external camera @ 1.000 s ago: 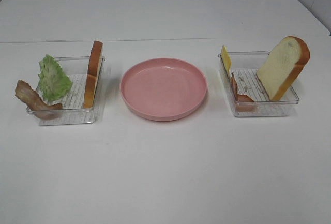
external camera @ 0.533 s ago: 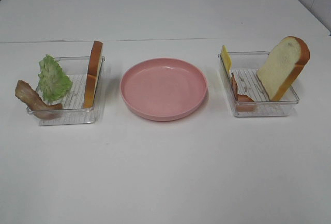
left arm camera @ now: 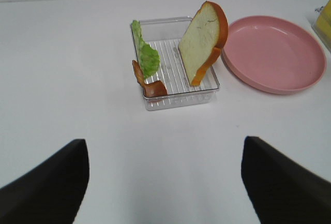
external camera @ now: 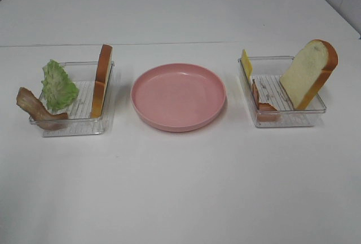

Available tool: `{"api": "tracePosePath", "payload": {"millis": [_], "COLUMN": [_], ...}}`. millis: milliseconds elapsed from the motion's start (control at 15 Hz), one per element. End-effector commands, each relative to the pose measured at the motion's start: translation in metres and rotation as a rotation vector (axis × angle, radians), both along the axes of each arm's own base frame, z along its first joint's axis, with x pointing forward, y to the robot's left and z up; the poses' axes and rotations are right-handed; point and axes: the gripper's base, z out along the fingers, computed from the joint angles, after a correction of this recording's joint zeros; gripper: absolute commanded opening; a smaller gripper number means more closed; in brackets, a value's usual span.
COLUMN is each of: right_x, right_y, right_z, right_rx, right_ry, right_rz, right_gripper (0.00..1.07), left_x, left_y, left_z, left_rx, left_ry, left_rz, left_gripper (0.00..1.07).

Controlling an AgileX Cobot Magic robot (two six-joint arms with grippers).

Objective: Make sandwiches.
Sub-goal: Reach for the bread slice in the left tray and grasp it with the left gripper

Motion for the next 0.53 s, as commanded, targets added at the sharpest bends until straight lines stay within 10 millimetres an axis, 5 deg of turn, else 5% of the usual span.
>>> {"api": "tracePosePath", "payload": {"millis": [67, 333, 400, 533], "right_x": [-0.001, -0.001, -0.001, -0.001], "right_y": [0.000, 0.000, 0.000, 0.000], "right_z": [0.000, 0.000, 0.000, 0.000], "right_rx": [-0.007, -0.007, -0.007, -0.007], "right_ry": [-0.018, -0.018, -0.018, -0.018], "right_rz": [-0.006, -0.006, -0.006, -0.006], "right_gripper": [0.75, 0.75, 0.75, 0.75], "left_x": [0.046, 0.119, 0.158, 0.192], "left_y": [-0.004, -0.011, -0.016, -0.018], "left_z": [0.011, 0.017, 0.015, 0.009], "left_rx": [-0.021, -0.050, -0.057, -0.051], "left_ry": [0.114, 0.351, 0.475, 0.577], "left_rz": [0.000, -0.027, -0.047, -0.064], "left_gripper": [0.76, 0.76, 0.76, 0.76]}}
